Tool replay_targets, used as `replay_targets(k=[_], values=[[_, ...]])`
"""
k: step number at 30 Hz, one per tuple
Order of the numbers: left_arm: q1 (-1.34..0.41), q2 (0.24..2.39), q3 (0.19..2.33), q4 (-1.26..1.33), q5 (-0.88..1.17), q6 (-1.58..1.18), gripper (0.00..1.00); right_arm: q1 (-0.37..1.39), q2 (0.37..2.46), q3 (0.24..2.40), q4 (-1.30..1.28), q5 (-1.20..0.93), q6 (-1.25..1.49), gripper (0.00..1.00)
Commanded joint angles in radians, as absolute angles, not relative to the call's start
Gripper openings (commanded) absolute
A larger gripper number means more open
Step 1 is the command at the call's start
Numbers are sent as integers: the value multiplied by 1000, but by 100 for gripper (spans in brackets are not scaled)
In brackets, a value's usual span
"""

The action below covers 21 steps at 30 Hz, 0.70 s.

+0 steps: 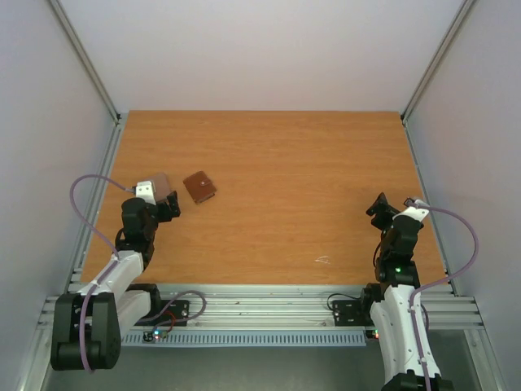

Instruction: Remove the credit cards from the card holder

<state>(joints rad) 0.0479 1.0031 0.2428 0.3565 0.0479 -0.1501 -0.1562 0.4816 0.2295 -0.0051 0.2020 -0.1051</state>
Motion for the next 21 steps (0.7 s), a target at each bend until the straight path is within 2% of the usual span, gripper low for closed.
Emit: replay_targets(k=[1,7,10,15,21], values=[[42,1010,262,418,43,-159,99,-156,461,273,-22,221,-89,99],[44,998,322,373,97,-140,99,-156,455,369,-110,243,-34,99],[47,998,381,322,146,-146,99,-156,459,435,-162,187,-22,99],[50,1053,512,173,230,-310,99,-156,526,519,-50,-114,-95,98],[45,1224,674,-85,283,-555,98,-156,821,780,-160,-464,-98,98]])
